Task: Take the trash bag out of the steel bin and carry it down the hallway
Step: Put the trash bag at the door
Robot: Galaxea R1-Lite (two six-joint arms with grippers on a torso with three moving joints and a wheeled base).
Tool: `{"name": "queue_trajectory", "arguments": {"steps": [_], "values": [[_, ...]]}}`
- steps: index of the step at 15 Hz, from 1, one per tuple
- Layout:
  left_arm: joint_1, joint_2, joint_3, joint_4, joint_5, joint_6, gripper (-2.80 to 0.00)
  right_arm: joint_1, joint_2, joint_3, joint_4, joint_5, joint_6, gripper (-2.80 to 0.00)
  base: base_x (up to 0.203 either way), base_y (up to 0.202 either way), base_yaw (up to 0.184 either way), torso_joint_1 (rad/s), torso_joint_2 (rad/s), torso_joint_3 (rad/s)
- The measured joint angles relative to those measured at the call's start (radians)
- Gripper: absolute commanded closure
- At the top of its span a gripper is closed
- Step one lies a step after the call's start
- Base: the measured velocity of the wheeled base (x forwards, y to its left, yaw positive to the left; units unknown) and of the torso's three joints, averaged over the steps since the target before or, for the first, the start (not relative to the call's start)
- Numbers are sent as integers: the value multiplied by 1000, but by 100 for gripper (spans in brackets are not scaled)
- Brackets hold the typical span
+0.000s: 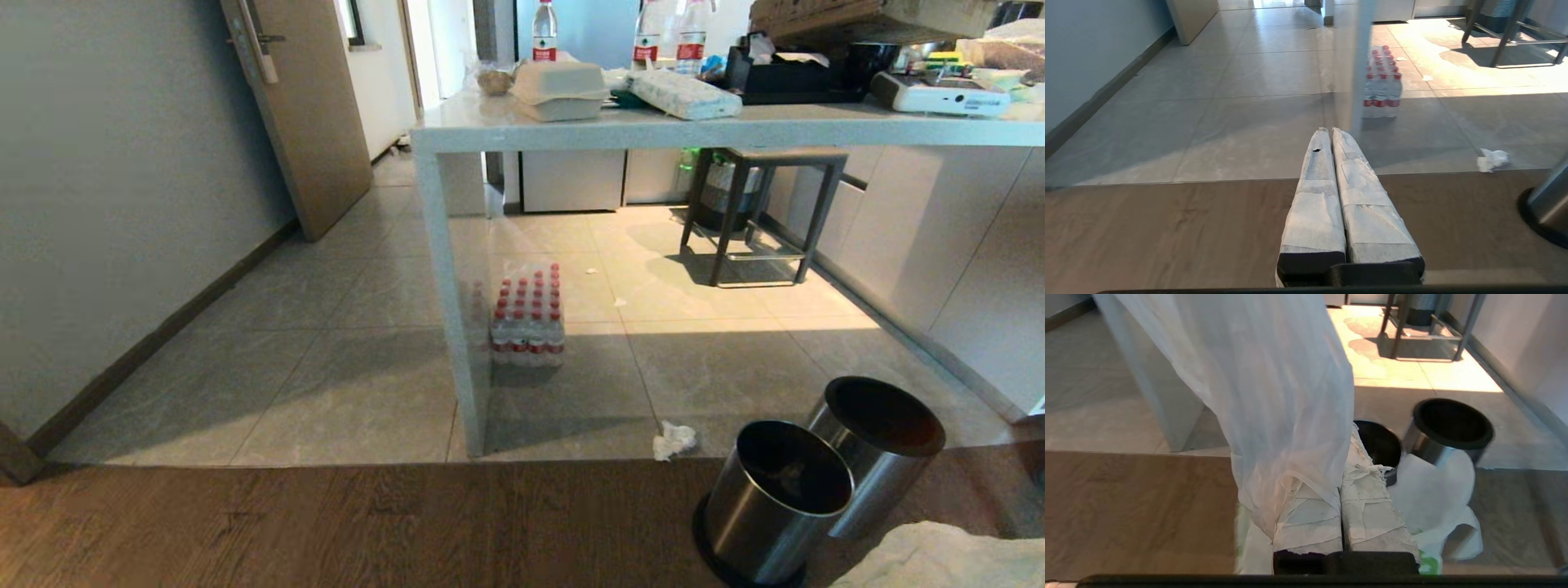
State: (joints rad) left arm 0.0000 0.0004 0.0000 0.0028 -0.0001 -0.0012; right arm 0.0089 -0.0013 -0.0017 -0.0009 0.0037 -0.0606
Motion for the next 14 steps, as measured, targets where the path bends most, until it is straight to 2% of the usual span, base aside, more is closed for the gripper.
{"name": "queue_trajectory", "arguments": {"steps": [14], "values": [[0, 0, 0, 0, 0, 1, 0, 0, 0, 0, 0, 0, 0, 0, 0, 192, 1, 3, 1, 3]]}}
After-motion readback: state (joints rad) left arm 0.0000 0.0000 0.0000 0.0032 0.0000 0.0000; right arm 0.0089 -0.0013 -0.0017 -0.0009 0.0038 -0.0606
